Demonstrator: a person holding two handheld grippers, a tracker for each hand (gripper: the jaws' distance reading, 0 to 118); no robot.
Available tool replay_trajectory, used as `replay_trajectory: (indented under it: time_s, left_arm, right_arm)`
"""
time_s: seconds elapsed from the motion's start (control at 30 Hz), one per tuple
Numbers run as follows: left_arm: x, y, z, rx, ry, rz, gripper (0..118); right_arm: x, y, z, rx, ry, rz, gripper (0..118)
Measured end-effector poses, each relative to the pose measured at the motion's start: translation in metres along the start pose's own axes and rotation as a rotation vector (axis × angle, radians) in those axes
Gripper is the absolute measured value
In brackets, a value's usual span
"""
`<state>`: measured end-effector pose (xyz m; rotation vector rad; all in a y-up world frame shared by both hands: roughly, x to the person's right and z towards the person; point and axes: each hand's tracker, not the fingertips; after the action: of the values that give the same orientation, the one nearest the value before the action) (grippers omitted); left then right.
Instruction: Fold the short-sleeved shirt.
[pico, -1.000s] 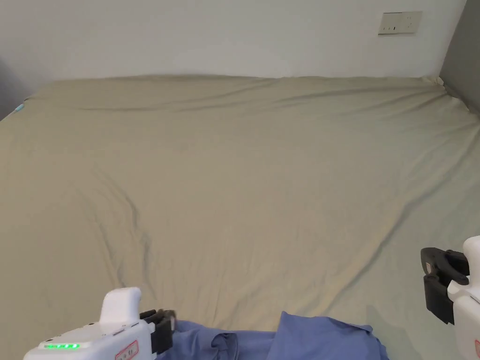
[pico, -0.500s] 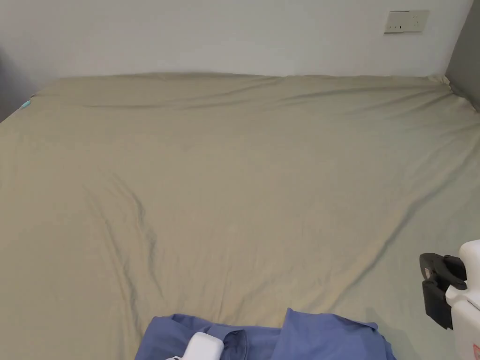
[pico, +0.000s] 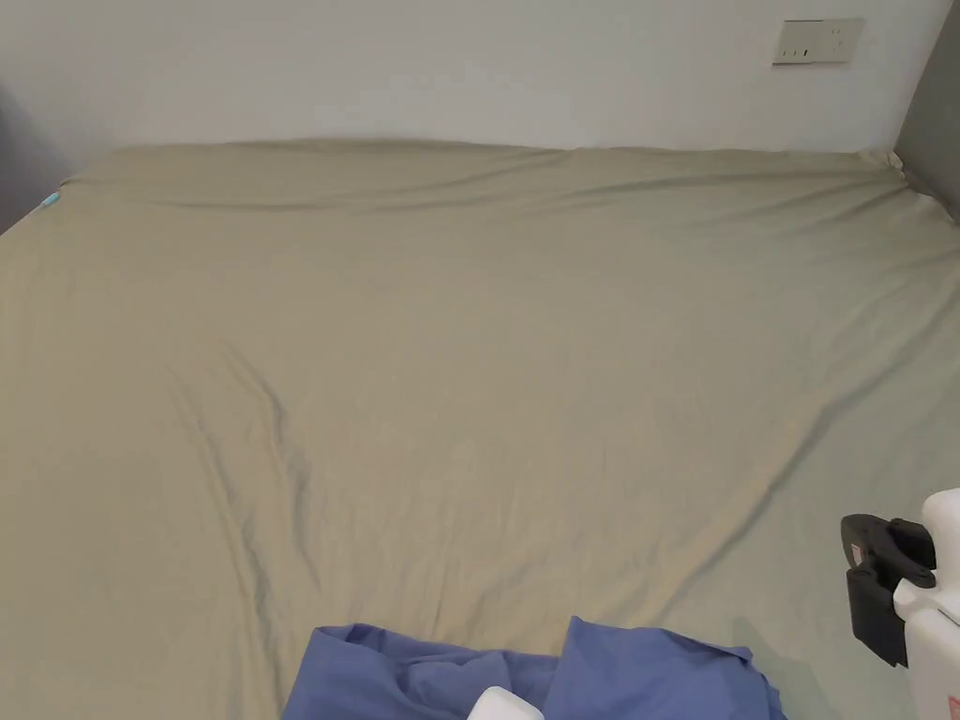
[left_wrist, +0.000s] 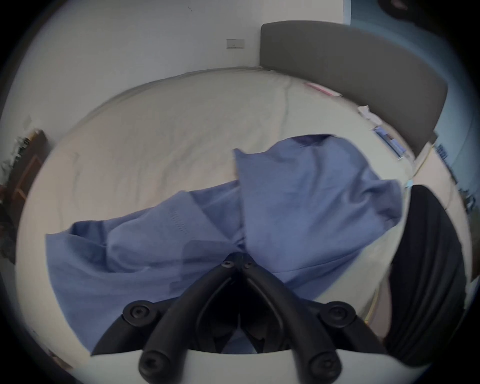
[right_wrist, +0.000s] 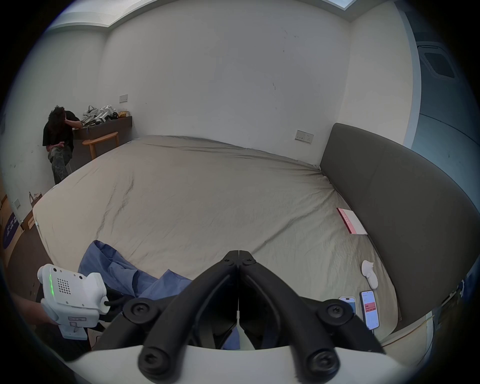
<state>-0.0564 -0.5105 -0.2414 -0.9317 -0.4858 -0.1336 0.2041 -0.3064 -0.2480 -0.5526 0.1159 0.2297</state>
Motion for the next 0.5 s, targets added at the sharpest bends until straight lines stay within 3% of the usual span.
replay_trajectory:
  time_s: [0.03, 0.13, 0.23, 0.27, 0.33, 0.4, 0.5]
  left_arm:
    - [-0.002, 0.001, 0.005, 0.019, -0.016, 0.026, 0]
    - [-0.023, 0.007, 0.023, 0.099, -0.251, 0.21, 0]
    - [-0.052, 0.01, 0.047, 0.178, -0.333, 0.314, 0]
    - [-0.063, 0.01, 0.053, 0.191, -0.337, 0.343, 6]
    - [-0.098, 0.006, 0.067, 0.206, -0.313, 0.413, 42]
    - [-0.129, -0.004, 0.077, 0.219, -0.239, 0.466, 86]
    - [-0.182, -0.027, 0.089, 0.199, -0.196, 0.552, 105]
  right_arm:
    - [0.0, 0.0, 0.0, -0.001, 0.0, 0.002, 2]
    - [0.0, 0.001, -0.001, -0.002, -0.003, 0.004, 2]
    - [0.0, 0.002, -0.001, -0.002, -0.003, 0.002, 2]
    - [-0.001, 0.003, -0.001, -0.001, -0.003, 0.003, 2]
    - [-0.002, 0.004, -0.001, 0.001, 0.0, 0.009, 2]
    - [-0.004, 0.005, -0.001, 0.003, 0.005, 0.016, 2]
    - [-0.007, 0.007, -0.002, 0.004, 0.012, 0.027, 2]
